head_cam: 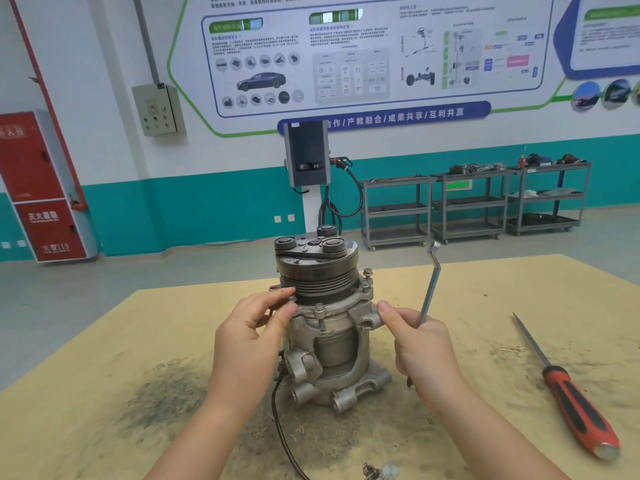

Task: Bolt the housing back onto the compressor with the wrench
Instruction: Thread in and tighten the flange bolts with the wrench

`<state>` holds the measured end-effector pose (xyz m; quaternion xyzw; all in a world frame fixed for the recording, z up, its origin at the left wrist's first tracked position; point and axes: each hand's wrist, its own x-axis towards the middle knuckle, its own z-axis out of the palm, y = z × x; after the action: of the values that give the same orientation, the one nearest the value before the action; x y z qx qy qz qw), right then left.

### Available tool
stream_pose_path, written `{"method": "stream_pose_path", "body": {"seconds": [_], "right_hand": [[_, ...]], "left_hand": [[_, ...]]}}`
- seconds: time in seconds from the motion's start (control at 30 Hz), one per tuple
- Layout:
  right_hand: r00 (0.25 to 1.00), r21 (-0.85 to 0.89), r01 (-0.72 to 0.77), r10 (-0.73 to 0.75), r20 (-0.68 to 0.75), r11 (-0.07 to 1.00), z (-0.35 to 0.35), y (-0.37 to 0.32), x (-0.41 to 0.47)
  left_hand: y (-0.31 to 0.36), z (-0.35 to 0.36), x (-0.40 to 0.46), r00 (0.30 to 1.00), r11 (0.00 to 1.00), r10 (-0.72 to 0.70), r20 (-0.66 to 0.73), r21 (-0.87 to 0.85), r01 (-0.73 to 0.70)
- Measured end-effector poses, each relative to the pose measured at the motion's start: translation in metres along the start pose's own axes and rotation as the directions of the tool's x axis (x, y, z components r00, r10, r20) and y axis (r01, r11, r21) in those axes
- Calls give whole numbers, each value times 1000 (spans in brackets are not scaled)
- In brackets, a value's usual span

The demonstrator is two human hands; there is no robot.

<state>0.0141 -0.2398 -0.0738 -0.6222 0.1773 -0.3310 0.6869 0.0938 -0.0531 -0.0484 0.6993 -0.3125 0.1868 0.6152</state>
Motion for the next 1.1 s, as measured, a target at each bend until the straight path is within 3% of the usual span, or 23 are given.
{"method": "stream_pose_path", "body": {"seconds": [0.1,0.2,0.27,0.43,0.5,0.57,0.7,0.93,1.1], "right_hand": [[999,-19,22,-23,-24,1000,0,0,-1],[999,-24,28,-29,-25,999,0,2,0],[999,-30,35,-36,-24,999,0,3,1],[998,-46,60,-61,-32,997,1,4,2],[998,-49,60,-61,-29,997,1,3,2],[998,-42,53,-54,-23,998,1,2,2],[998,-31,68,-68,-17,997,1,2,1],[998,-12,69,-69,-1,998,1,5,2],[998,-1,63,-63,-1,998,1,6,3]], "left_hand": [[-5,9,-15,993,995,-68,-96,-73,61],[-10,15,-27,946,963,-222,-235,-202,175],[-14,17,-30,930,938,-302,-208,-239,251],[-10,25,-36,951,947,-303,-66,-129,293],[-3,25,-34,963,967,-250,-104,-69,243],[6,23,-32,980,994,-85,-183,51,96],[20,31,-29,960,917,231,-158,365,-161],[25,44,-22,963,888,195,-187,450,-93],[30,41,-17,979,936,120,-163,346,-58]]}}
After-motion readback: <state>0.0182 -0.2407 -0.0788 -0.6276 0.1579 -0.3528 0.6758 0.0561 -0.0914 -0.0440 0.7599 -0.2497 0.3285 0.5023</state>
